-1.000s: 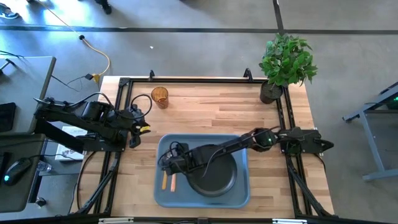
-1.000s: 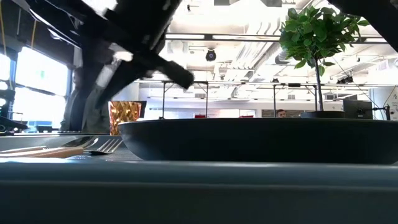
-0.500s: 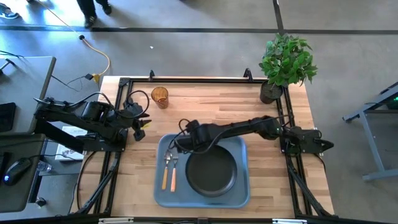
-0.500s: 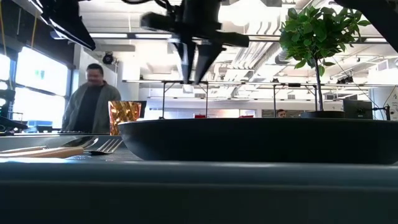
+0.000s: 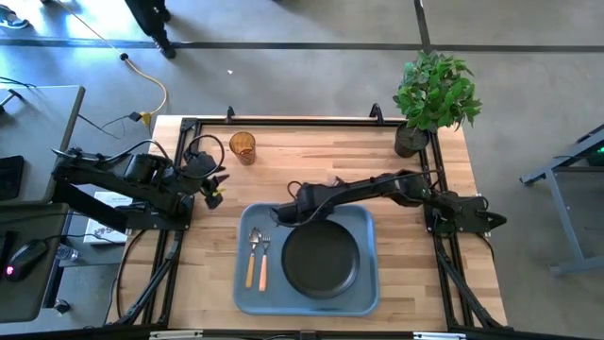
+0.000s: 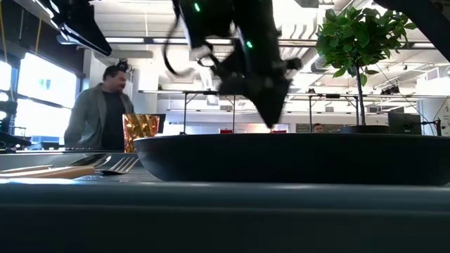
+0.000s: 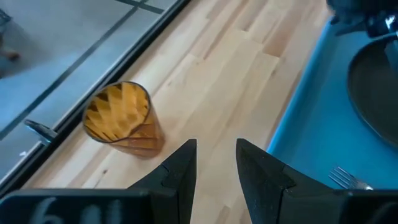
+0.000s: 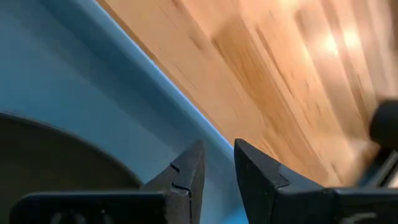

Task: Pick and place plate/cup/fork/spoon on tray
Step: Adjust the black plate on the blue serving tray

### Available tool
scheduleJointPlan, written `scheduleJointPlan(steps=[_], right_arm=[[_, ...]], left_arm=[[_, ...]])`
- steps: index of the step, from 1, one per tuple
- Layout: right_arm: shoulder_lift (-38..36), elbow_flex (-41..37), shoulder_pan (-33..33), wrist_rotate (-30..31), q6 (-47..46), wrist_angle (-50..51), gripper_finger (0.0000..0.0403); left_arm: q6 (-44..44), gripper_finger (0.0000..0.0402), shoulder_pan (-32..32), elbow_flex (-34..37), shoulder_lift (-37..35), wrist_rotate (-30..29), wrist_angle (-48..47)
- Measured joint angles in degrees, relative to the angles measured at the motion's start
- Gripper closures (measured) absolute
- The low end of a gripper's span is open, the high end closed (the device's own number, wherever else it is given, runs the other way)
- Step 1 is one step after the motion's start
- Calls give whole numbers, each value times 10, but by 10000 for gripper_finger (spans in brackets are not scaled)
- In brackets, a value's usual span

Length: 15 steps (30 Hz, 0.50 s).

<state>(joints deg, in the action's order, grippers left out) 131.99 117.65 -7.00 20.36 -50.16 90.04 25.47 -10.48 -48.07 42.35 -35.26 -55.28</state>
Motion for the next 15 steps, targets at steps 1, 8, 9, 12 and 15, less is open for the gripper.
scheduleJointPlan(steps=[1,8,9,12,15], right_arm=[[-4,-19,0,-3,-5,-1,326],[-73,-152,0,-18,-39,-19,326],[-88,-171,0,-19,-42,-31,326],[-136,-240,0,-23,-54,-72,325],[-184,-317,0,-44,-74,-122,326]], left_arm=[[0,300,0,0,0,-5,0],[25,300,0,0,0,-31,1],[26,300,0,0,0,-32,1],[25,300,0,0,0,-32,1],[28,300,0,0,0,-32,2]])
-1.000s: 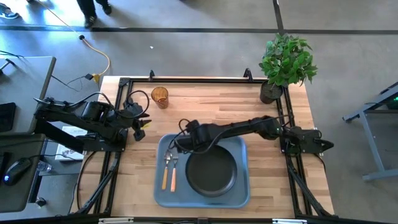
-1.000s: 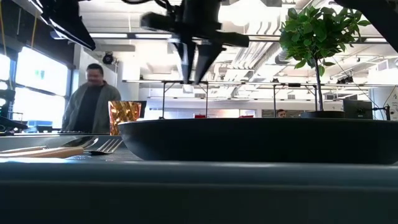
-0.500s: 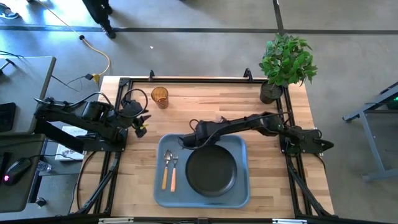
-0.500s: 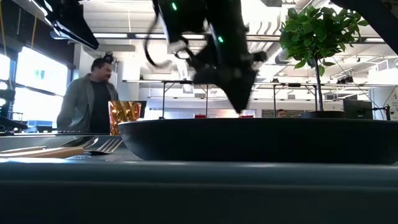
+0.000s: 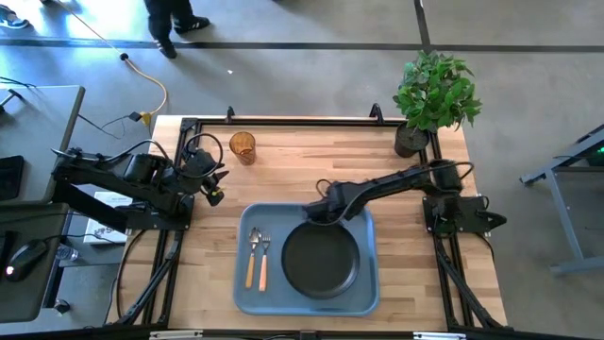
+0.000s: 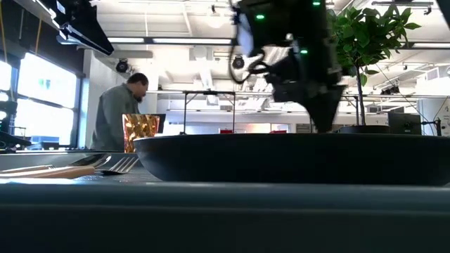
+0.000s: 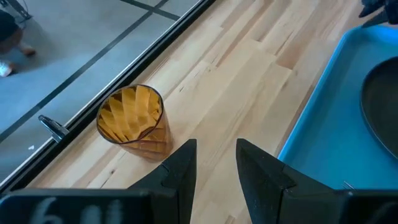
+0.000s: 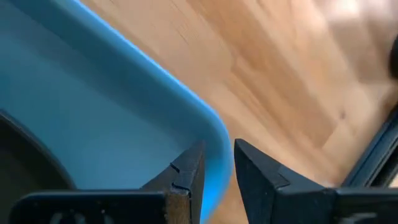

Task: Pick and place plate/cup/fork/spoon on tray
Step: Adjust the black plate on the blue serving tray

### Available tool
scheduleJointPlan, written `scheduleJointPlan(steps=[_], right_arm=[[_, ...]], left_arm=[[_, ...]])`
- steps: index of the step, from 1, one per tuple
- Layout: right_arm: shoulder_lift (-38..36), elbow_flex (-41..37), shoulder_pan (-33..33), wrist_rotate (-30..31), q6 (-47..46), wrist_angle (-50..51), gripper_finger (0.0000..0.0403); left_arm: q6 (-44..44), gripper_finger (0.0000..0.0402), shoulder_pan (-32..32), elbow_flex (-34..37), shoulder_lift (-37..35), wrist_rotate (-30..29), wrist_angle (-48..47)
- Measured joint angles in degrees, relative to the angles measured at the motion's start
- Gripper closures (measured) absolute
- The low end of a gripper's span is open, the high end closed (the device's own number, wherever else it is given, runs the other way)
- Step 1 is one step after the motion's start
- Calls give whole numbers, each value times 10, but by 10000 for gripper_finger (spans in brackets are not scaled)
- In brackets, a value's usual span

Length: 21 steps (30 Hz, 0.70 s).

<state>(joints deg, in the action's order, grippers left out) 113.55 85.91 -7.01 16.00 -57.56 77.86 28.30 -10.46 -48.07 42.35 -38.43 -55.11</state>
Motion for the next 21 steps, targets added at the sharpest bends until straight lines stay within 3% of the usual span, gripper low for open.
scheduleJointPlan(steps=[8,21], right_arm=[[-104,-143,-6,-72,-49,-118,325],[-112,-179,-66,-131,-111,-196,325]], left_arm=[[1,300,0,0,0,2,1],[2,300,0,0,0,2,1]])
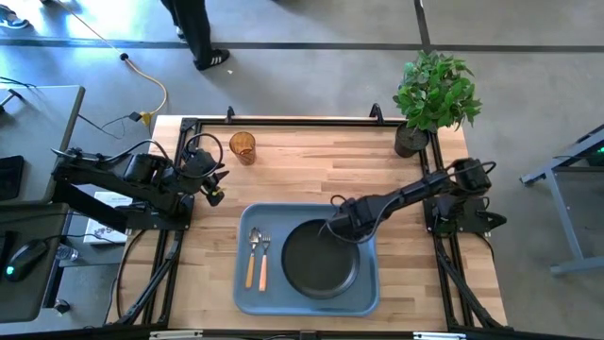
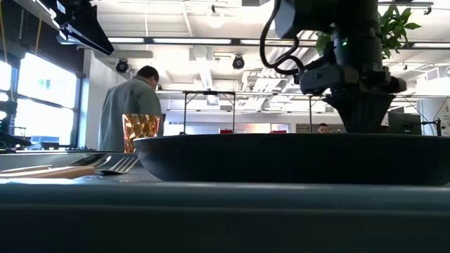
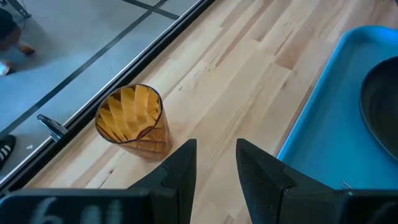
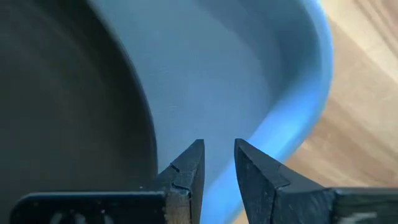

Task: Pick and place plate/cup/fork/spoon on tray
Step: Adjust the black plate on the blue serving tray, then put the brown cup on the blue serving tray to the top right of the black plate

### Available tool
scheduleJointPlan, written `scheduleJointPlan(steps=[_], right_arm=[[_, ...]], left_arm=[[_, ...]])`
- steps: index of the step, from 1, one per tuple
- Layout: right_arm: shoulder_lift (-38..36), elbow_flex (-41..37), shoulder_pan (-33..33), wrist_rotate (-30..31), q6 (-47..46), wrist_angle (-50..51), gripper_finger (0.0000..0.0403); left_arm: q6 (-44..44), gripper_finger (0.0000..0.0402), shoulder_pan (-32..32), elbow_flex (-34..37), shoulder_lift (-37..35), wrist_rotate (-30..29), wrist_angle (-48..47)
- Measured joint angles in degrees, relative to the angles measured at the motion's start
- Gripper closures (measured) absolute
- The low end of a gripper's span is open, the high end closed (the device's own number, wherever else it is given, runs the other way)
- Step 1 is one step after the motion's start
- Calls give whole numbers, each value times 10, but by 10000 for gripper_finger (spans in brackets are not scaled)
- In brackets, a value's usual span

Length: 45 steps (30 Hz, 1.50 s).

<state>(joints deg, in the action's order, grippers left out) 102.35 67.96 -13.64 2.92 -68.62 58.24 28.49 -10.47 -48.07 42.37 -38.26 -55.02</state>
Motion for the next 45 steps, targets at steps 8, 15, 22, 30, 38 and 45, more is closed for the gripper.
scheduleJointPlan(steps=[8,15,22,30,38,45], right_arm=[[0,0,-19,7,-35,-8,325],[4,-29,-17,2,-50,-54,325],[4,-33,-17,-5,-49,-78,325],[4,-33,-17,-5,-51,-127,325],[4,-33,-6,-4,-53,-147,325],[-10,-33,18,-2,-45,-115,325]], left_arm=[[0,300,0,0,0,-9,1],[-1,300,0,0,0,-10,1],[-1,300,0,0,0,-10,1],[-2,300,0,0,0,-12,1],[-2,300,0,0,0,-12,1],[-2,300,0,0,0,-12,1]])
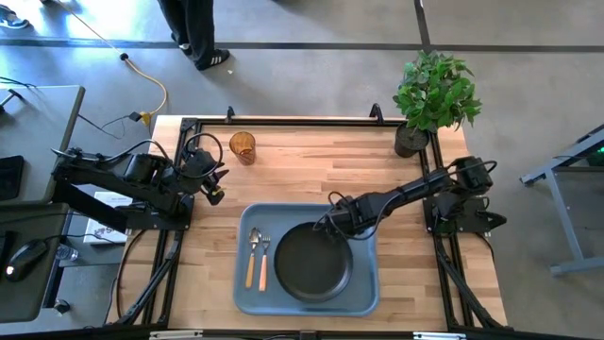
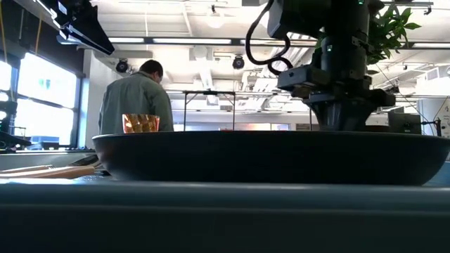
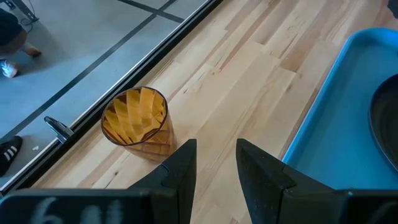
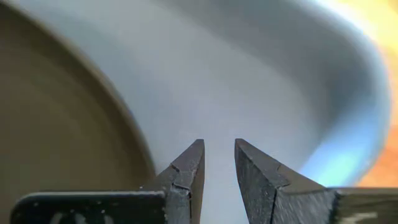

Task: Pick and place plate/cup/fork/spoon on tray
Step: Put the brown cup on the blue serving tray to the top right of the black plate

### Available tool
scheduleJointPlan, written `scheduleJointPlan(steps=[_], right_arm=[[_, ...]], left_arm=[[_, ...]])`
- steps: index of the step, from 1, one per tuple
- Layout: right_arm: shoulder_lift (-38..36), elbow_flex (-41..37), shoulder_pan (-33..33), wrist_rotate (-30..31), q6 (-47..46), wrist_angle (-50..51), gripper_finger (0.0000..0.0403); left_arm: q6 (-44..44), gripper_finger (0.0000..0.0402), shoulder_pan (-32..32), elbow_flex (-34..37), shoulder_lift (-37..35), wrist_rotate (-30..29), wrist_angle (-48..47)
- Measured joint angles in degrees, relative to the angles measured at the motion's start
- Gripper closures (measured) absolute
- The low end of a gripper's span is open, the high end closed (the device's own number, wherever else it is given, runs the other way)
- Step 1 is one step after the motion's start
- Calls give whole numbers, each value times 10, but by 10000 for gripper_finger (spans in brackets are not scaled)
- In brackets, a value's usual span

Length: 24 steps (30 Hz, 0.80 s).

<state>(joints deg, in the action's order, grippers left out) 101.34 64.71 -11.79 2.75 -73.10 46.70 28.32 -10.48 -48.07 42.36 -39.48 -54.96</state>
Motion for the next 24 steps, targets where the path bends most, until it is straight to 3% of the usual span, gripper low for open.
scheduleJointPlan(steps=[6,11,16,24], right_arm=[[-40,0,38,34,61,-4,325],[-63,0,90,46,200,-110,325],[-63,0,145,-1,338,-266,325],[-61,0,224,-65,408,-425,324]], left_arm=[[8,300,0,0,0,0,0],[41,300,0,0,0,-14,-1],[93,300,14,0,0,-43,-2],[99,300,86,0,0,-43,-3]])
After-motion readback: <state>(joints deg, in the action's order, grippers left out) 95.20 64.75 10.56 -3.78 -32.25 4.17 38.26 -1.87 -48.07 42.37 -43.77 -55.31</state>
